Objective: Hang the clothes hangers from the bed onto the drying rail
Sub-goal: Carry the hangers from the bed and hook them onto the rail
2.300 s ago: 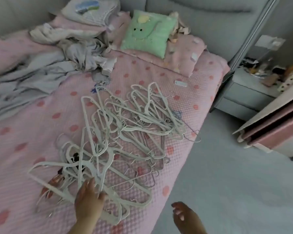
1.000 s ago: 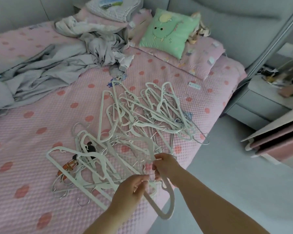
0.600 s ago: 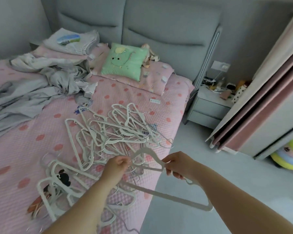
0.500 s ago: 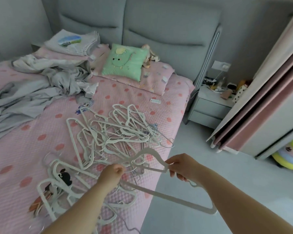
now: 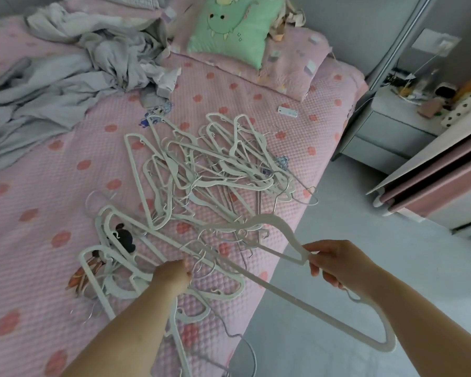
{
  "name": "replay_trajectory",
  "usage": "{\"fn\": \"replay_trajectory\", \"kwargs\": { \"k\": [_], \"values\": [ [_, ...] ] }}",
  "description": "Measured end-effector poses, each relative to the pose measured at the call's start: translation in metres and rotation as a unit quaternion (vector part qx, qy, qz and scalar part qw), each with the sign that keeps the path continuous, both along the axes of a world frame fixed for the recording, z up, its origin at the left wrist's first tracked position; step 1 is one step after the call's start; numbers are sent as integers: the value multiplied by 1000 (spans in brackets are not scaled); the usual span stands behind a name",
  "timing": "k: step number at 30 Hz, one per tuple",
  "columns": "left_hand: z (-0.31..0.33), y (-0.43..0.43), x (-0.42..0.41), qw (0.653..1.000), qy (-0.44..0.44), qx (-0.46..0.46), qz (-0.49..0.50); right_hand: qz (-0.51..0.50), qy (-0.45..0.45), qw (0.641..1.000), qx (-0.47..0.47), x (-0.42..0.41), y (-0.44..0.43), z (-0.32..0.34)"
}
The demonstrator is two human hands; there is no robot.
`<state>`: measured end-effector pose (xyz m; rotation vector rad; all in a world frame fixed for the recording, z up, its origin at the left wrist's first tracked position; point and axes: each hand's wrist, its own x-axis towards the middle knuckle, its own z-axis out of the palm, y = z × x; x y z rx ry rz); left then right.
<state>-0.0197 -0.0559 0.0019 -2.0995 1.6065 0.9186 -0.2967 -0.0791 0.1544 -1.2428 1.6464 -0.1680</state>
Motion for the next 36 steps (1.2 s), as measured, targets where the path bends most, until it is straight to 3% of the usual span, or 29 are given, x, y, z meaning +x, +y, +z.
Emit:
{"fn": "replay_trajectory", "kwargs": {
  "k": [6,17,27,32,36],
  "values": [
    [-16,1,-1,996,-32,-48,-72,-4,-27,999,17,10,-8,-12],
    [-21,15,18,985,88,-95,113,27,-121,992,23,48,-14,-10],
    [12,11,8,972,138,-104,160,-110,-128,983,-68,21,-13,13],
    [73,-29,-49,940,264,-186,113,-152,-114,973,-134,-13,-4,49],
    [149,-62,-141,887,425,-173,51,-191,-92,960,-182,-56,14,73]
  ]
}}
